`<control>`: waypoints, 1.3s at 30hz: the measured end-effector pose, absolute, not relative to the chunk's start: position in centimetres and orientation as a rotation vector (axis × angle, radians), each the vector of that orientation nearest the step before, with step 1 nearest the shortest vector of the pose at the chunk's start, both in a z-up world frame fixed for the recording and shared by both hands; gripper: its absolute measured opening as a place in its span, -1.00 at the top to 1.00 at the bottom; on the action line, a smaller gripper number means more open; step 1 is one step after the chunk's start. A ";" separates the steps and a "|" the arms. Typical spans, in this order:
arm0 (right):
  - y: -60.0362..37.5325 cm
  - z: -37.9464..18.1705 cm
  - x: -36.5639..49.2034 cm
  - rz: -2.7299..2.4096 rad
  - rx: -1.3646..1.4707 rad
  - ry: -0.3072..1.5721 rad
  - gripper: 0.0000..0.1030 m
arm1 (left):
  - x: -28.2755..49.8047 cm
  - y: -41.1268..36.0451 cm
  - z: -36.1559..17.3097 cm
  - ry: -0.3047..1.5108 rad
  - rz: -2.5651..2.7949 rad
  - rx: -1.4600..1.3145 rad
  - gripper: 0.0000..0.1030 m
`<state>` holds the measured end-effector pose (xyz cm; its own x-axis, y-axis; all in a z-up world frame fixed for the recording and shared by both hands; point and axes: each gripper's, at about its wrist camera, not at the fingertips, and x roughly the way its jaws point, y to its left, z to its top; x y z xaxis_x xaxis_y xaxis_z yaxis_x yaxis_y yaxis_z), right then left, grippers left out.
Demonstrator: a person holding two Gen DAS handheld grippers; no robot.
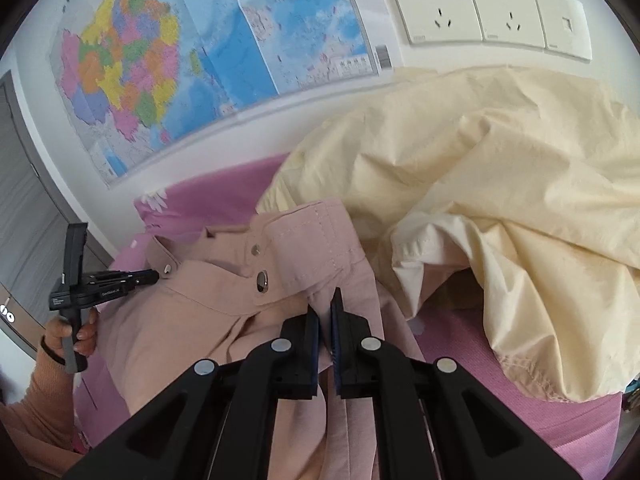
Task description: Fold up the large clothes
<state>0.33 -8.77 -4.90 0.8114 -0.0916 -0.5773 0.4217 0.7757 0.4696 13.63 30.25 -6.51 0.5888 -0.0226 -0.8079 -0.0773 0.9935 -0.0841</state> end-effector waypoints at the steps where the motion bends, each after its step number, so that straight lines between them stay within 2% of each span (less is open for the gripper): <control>1: -8.7 -4.5 0.0 -0.289 0.629 0.545 0.90 | 13.6 30.3 -6.4 0.930 0.038 -0.122 0.93; 9: -9.5 -3.1 0.3 -0.293 0.627 0.460 0.91 | 11.7 31.2 -2.9 0.754 0.082 -0.162 0.94; 17: -10.8 -7.9 4.0 -0.342 0.665 0.622 0.84 | 13.8 30.8 -7.3 0.909 0.138 -0.128 0.91; 21: -11.0 -7.8 3.1 -0.360 0.693 0.622 0.61 | 13.1 30.4 -6.9 0.898 0.173 -0.090 0.75; 23: -10.4 -7.2 2.5 -0.365 0.660 0.627 0.25 | 12.6 30.1 -6.6 0.888 0.185 -0.076 0.68; 24: -10.0 -6.8 2.1 -0.378 0.641 0.622 0.17 | 12.4 29.9 -6.4 0.883 0.190 -0.065 0.59; 26: -9.2 -6.2 1.4 -0.383 0.619 0.610 0.13 | 11.7 29.4 -6.1 0.870 0.187 -0.051 0.46; 29: -8.0 -5.1 0.3 -0.396 0.583 0.580 0.13 | 10.9 28.6 -5.7 0.852 0.184 -0.022 0.36; 32: -5.8 -4.1 0.0 -0.367 0.513 0.557 0.13 | 10.0 28.0 -5.1 0.835 0.177 -0.011 0.15; 35: -4.0 -4.1 1.4 -0.307 0.453 0.579 0.10 | 9.2 27.4 -4.8 0.824 0.160 -0.005 0.06; 39: -3.9 -6.2 4.5 -0.299 0.443 0.656 0.10 | 9.2 27.6 -5.5 0.840 0.162 -0.009 0.05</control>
<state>4.54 -3.92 -6.17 0.7550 -0.1282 -0.6431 0.4017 0.8656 0.2990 9.19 27.60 -5.47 0.6561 0.1396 -0.7416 -0.1469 0.9876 0.0560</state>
